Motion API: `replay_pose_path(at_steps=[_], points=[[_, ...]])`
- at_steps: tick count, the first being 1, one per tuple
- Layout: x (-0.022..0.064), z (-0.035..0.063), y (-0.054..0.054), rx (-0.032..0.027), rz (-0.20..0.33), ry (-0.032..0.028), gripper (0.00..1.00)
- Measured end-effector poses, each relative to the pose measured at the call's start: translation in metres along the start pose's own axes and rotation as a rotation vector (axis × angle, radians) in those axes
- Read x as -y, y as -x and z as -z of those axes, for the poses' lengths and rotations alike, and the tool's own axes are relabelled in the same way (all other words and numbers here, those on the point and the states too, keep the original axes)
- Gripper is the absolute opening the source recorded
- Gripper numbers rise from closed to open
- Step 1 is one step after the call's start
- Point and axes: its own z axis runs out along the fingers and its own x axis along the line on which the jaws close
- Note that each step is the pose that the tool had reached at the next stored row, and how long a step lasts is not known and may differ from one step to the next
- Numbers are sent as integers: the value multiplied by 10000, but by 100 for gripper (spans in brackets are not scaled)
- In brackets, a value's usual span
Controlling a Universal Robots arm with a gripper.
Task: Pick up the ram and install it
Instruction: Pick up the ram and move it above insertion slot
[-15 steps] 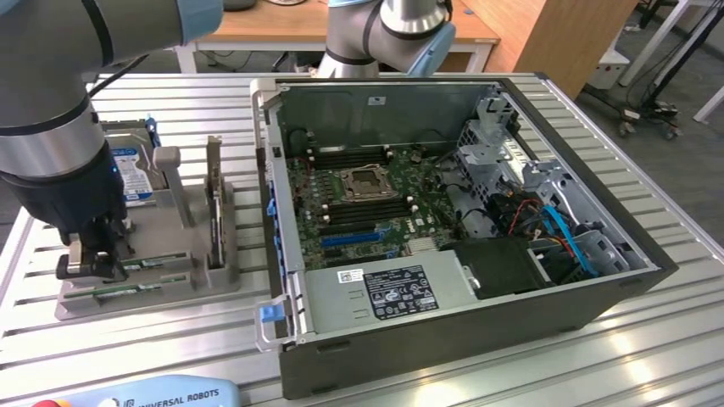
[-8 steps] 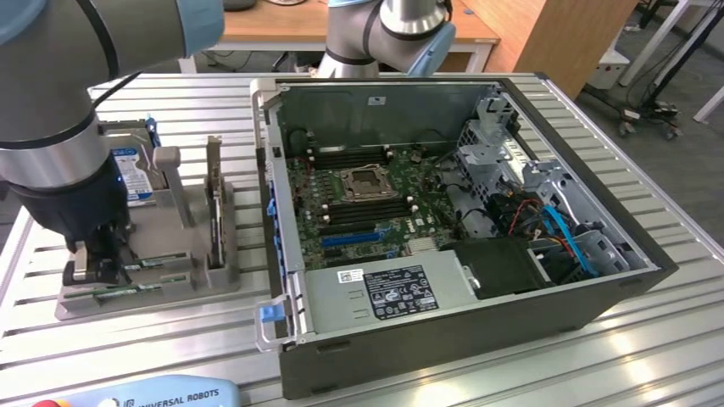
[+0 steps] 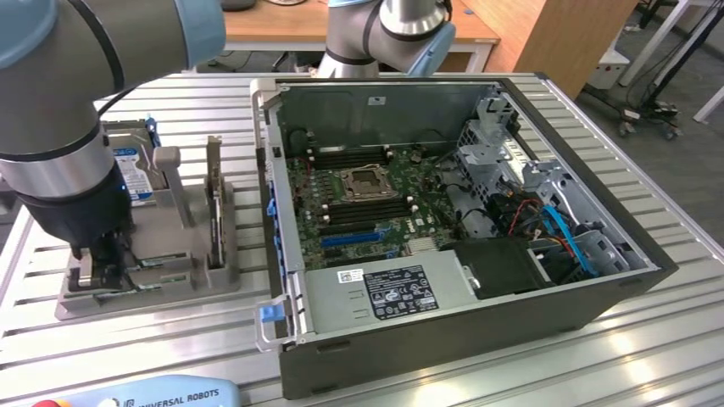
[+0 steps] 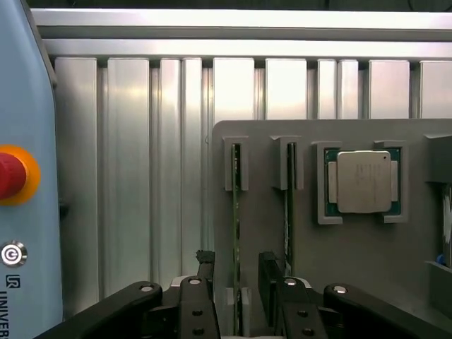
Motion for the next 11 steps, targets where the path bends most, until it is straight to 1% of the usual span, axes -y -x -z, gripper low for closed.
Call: replay_pose_path(at_steps=[7,11], points=[[3,-77,0,0,0,0,38],[5,-104,0,1,0,0,38]])
